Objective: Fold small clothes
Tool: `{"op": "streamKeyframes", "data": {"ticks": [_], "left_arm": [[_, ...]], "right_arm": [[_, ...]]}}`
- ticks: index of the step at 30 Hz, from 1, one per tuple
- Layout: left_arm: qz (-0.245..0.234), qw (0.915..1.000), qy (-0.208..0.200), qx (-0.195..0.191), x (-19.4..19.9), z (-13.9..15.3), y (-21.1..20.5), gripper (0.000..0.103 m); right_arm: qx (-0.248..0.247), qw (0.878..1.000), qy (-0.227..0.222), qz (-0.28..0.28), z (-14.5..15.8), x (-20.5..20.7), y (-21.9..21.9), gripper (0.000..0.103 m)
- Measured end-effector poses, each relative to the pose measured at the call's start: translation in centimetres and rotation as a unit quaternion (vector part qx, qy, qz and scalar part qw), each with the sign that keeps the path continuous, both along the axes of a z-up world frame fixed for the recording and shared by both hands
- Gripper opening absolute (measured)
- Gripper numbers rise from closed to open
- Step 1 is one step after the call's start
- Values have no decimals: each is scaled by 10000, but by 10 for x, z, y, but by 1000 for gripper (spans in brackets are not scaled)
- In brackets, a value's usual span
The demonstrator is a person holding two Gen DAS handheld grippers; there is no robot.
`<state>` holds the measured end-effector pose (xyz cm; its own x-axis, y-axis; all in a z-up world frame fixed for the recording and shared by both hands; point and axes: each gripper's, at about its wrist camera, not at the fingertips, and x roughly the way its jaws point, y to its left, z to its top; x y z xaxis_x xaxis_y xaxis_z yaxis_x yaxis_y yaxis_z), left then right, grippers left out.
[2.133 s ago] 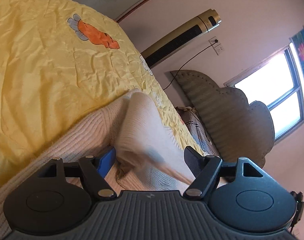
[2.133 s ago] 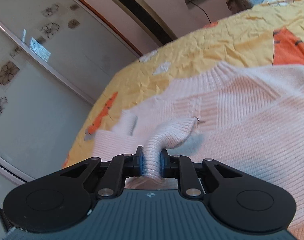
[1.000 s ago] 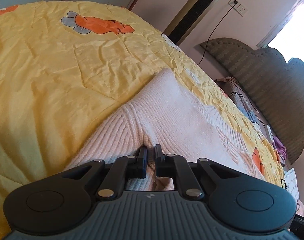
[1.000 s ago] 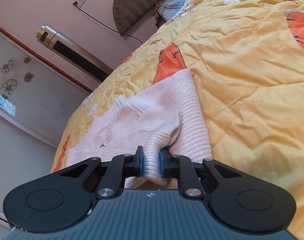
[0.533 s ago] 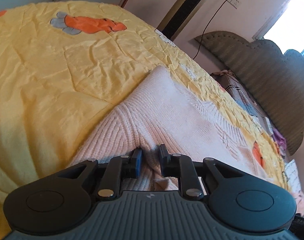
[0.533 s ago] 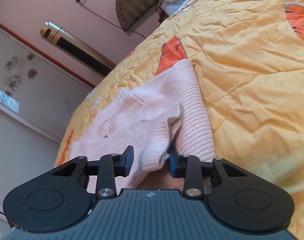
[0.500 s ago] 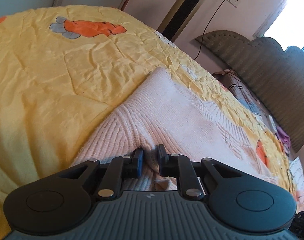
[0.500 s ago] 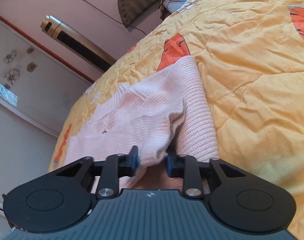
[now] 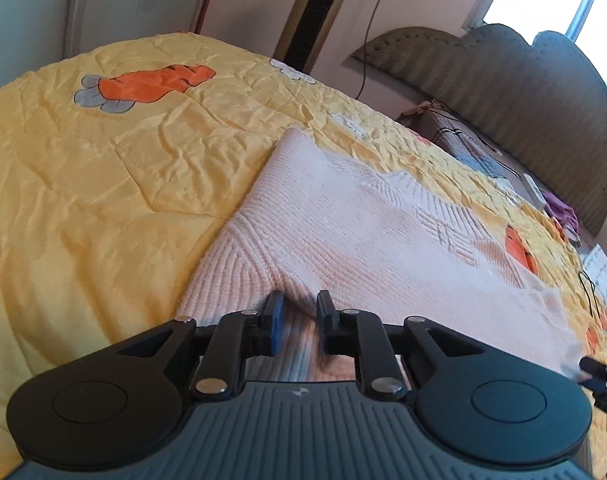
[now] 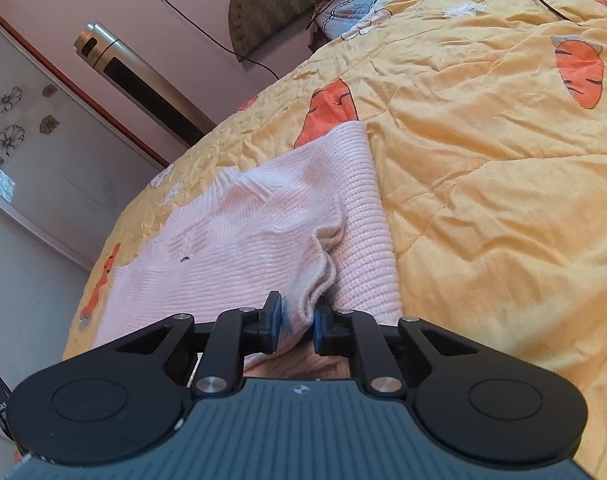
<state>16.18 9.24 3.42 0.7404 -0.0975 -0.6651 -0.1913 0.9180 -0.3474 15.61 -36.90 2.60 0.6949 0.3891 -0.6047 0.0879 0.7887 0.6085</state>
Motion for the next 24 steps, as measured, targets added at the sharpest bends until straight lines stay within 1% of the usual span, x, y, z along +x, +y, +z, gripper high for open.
{"op": "streamKeyframes", "data": {"ticks": [1, 2, 3, 4, 5, 6, 7, 8, 9, 10, 12, 14, 17, 18, 19, 21, 22, 23, 24], "left_arm": [[-70, 9999, -63, 36, -9, 5, 3, 24], [-129, 9998, -125, 2, -17, 10, 7, 31], [-203, 9996, -194, -83, -22, 16, 12, 36], [-273, 9991, -273, -160, -25, 22, 16, 47], [-297, 9986, -400, -200, -24, 30, 21, 56], [-242, 9978, -591, -190, -22, 39, 26, 61], [-126, 9970, -745, -154, -18, 46, 31, 70], [105, 9963, -846, -108, -10, 53, 38, 73], [241, 9959, -869, -119, -1, 57, 43, 73], [260, 9959, -851, -156, 11, 60, 47, 75], [144, 9978, -631, -169, 46, 53, 55, 76], [102, 9998, -132, 119, 85, 38, 58, 76], [-150, 9982, 165, 563, 125, 16, 54, 76], [-257, 9978, 226, 565, 134, 10, 52, 76], [-429, 9976, 256, 490, 142, 4, 50, 76], [-643, 9969, 310, 319, 153, -7, 44, 76], [-745, 9962, 307, 316, 158, -10, 40, 75], [-808, 9955, 282, 417, 161, -13, 33, 71], [-835, 9945, 230, 585, 165, -16, 28, 59]], "right_arm": [[93, 9999, -98, -45, 5, -9, -4, 33], [120, 9996, -239, -104, 10, -18, -9, 38], [87, 9991, -373, -200, 15, -27, -14, 49], [31, 9985, -455, -295, 19, -33, -21, 62], [-24, 9982, -468, -379, 22, -35, -28, 65], [-58, 9978, -463, -472, 24, -34, -36, 65], [-88, 9974, -427, -577, 25, -30, -44, 65], [-63, 9971, -397, -647, 27, -24, -51, 65], [4, 9971, -401, -648, 28, -15, -58, 65], [59, 9972, -399, -637, 29, -5, -62, 65], [-36, 9976, -311, -616, 29, 19, -63, 65], [-295, 9979, -227, -534, 29, 47, -57, 65], [-535, 9978, -96, -385, 21, 88, -46, 66], [-584, 9976, -61, -368, 18, 98, -44, 66], [-600, 9976, -40, -339, 14, 107, -42, 65], [-578, 9980, 27, -240, 6, 120, -37, 61], [-537, 9985, 30, -108, 2, 126, -33, 57], [-512, 9987, 45, 29, -1, 130, -28, 54], [-623, 9979, 100, 120, -5, 134, -21, 42]]}}
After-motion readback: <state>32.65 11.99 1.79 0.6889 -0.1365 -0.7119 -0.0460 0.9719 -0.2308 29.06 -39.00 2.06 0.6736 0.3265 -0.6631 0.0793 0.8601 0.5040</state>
